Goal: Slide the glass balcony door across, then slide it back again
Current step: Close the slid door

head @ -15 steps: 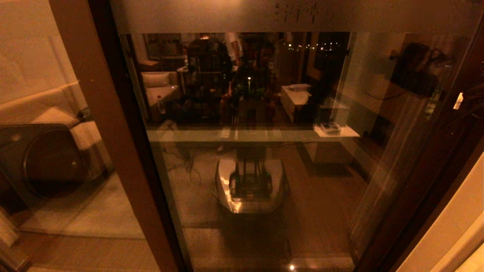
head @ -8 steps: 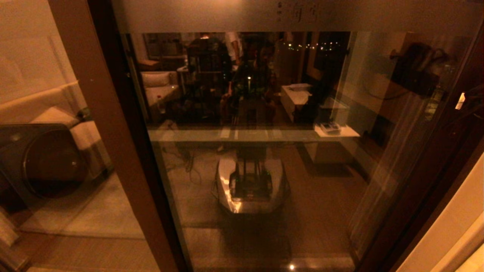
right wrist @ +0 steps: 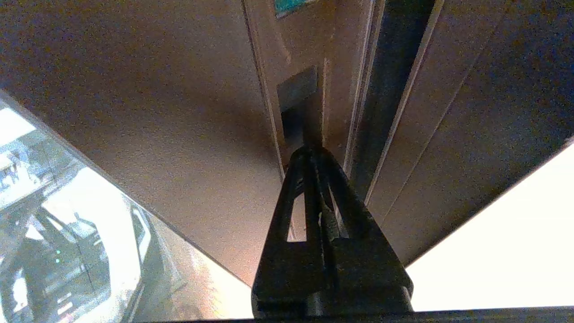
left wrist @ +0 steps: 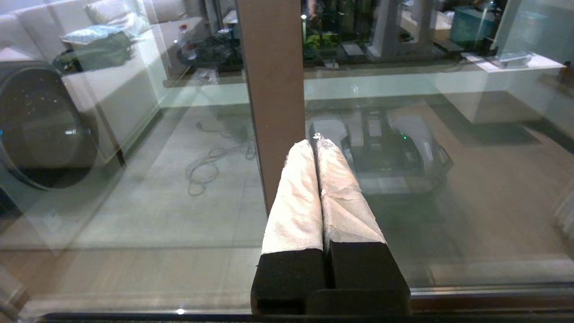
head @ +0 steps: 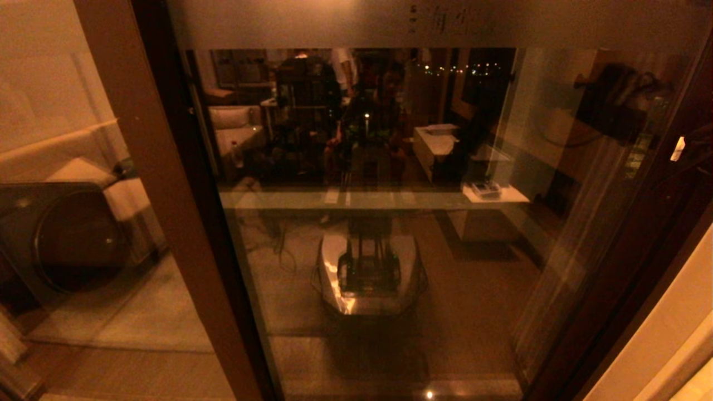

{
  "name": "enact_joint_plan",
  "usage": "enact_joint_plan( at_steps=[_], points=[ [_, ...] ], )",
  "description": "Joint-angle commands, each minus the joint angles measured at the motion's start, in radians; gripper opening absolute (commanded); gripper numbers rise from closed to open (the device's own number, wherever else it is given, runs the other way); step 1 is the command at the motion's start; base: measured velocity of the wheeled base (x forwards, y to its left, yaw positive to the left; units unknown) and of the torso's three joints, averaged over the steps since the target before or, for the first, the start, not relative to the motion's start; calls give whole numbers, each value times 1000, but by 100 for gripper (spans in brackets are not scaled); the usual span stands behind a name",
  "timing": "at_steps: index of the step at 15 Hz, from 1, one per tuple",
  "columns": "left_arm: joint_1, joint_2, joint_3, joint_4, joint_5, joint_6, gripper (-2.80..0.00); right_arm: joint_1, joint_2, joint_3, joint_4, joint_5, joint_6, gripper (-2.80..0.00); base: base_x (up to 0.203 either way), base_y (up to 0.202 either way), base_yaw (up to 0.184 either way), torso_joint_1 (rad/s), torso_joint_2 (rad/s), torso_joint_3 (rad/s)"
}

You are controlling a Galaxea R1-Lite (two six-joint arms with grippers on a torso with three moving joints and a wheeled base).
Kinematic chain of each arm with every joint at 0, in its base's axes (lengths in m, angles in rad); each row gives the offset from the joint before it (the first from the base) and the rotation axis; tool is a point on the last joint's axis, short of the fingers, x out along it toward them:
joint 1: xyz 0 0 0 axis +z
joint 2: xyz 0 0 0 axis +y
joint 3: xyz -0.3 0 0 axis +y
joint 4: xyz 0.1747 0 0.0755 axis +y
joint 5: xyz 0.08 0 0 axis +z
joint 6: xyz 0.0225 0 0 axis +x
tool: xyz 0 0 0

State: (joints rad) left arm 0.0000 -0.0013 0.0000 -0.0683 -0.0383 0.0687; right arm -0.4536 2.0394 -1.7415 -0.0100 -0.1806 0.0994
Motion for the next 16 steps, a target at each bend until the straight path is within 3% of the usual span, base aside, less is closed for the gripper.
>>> enact_joint_plan(
  at_steps=[1,7,11,16],
  points=[
    [0,1,31,-1,0,0,-280,-2,4,-1,-8,-3,0,-280,0,0,0,0,0,0],
    [0,1,31,-1,0,0,-280,-2,-26,19,-6,-3,-1,-280,0,0,0,0,0,0],
    [0,1,31,-1,0,0,-280,0,-119,118,-6,8,-40,-280,0,0,0,0,0,0],
    [0,1,31,-1,0,0,-280,8,-328,278,-5,100,-76,-280,0,0,0,0,0,0]
  ],
)
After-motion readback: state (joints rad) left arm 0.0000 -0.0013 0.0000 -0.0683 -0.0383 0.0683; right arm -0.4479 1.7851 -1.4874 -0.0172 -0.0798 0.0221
